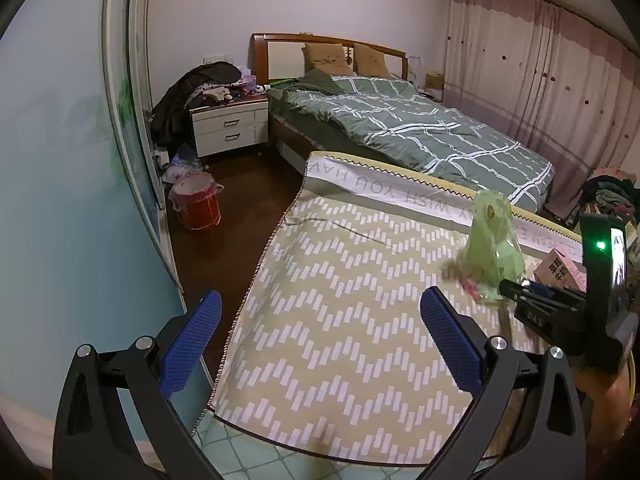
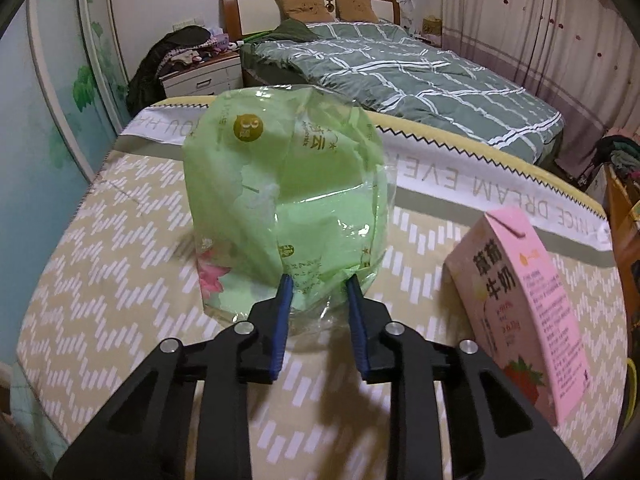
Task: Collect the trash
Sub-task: 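Carry the green bag over the yellow bin and open the right gripper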
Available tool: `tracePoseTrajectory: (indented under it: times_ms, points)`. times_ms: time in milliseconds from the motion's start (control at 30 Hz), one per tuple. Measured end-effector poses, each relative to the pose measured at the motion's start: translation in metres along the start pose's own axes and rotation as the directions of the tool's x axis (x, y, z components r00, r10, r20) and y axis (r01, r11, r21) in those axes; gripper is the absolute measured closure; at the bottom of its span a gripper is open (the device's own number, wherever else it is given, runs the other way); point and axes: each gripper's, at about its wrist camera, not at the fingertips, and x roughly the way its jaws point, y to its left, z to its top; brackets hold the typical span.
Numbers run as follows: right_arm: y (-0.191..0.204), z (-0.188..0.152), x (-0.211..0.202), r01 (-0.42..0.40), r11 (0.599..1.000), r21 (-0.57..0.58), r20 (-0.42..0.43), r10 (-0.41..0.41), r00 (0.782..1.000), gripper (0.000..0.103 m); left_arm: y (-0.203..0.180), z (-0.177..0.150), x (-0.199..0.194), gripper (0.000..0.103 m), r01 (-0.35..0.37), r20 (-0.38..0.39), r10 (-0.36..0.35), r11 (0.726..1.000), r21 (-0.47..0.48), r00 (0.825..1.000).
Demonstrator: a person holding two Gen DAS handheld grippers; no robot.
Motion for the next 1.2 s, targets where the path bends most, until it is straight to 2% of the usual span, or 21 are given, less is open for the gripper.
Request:
tracePoseTrajectory:
  times_ms: [333, 533, 767, 1033, 1200]
  points:
    - [-0.022, -0.026, -0.083, -0.084, 0.996, 0.025, 0.115, 0.081, 0.99, 0.08, -0.013, 0.002, -0.014, 0.005, 0.038, 0.02, -0.038, 0.999, 0.018, 0.999]
    - [-0.047, -0.051, -0.128, -0.097, 0.994, 0.059, 0.18, 0.085, 0.98, 0.08, -0.032, 0.0, -0.025, 0.005, 0.079, 0.026, -0.08, 0.996, 0.05, 0.996]
    - [-0.103, -0.087, -0.173, -0.066, 0.984, 0.163, 0.249, 0.024, 0.968, 0.08, -0.069, -0.003, -0.042, 0.005, 0.138, 0.036, -0.143, 0.984, 0.109, 0.989]
    - [-0.165, -0.121, -0.208, 0.012, 0.963, 0.268, 0.286, -0.092, 0.954, 0.08, -0.119, -0.009, -0.051, 0.005, 0.214, 0.022, -0.22, 0.962, 0.171, 0.975]
    - [-0.218, -0.147, -0.219, 0.058, 0.926, 0.372, 0.274, -0.169, 0.947, 0.08, -0.154, -0.014, -0.053, 0.005, 0.255, 0.0, -0.261, 0.942, 0.216, 0.965]
